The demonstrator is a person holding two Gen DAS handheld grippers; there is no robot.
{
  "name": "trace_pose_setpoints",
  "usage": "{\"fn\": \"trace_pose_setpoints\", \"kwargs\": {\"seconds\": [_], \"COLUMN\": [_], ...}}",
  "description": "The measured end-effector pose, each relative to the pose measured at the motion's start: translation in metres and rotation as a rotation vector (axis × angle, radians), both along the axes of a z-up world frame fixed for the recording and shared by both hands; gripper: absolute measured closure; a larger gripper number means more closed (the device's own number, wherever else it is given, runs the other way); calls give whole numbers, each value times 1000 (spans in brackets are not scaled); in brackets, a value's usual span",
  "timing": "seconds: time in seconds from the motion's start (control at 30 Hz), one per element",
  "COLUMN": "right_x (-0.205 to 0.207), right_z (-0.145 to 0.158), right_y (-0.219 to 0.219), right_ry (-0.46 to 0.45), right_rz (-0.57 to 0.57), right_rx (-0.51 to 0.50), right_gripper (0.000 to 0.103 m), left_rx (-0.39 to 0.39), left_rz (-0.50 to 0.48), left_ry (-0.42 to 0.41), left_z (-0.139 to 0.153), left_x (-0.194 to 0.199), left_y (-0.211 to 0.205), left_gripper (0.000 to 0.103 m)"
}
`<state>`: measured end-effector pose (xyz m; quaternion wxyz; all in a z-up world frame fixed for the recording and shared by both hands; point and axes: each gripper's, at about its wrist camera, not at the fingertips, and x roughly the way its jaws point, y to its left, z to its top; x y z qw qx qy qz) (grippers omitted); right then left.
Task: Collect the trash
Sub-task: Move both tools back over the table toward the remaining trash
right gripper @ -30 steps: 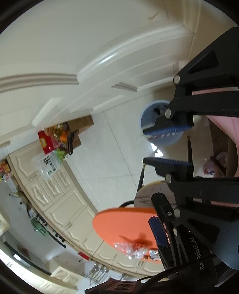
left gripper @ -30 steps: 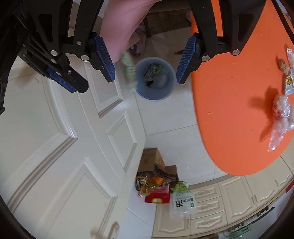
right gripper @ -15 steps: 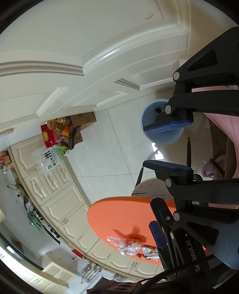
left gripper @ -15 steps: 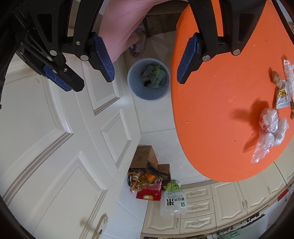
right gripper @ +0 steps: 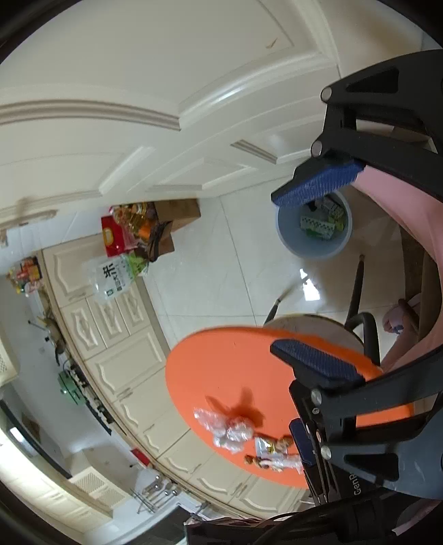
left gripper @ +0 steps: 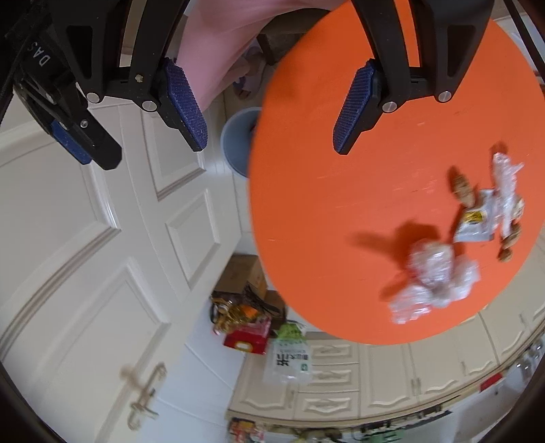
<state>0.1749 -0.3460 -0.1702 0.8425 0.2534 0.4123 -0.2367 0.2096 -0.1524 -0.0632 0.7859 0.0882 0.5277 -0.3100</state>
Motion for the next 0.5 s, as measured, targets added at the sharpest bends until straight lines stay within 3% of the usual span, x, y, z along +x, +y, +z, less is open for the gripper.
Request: {"fn": "trace_pose_setpoints", "kwargs": {"seconds": [0.17,0.27,0.5], "right_x": [16,34,89], "right_z": [5,7,5], "right_y": [27,47,106], "right_ry": [-1,-8,3], "right_rz": [61,105,249], "right_rx": [0,4,17], "right_gripper": [22,11,11], "left_rx": [-4,3,20], "left_rz": [102,171,329], "left_ry": [-43,-60,-64], "left_z": [15,21,31], "left_x": [2,7,20], "left_y": [56,90,171], "left_gripper": [30,30,29]}}
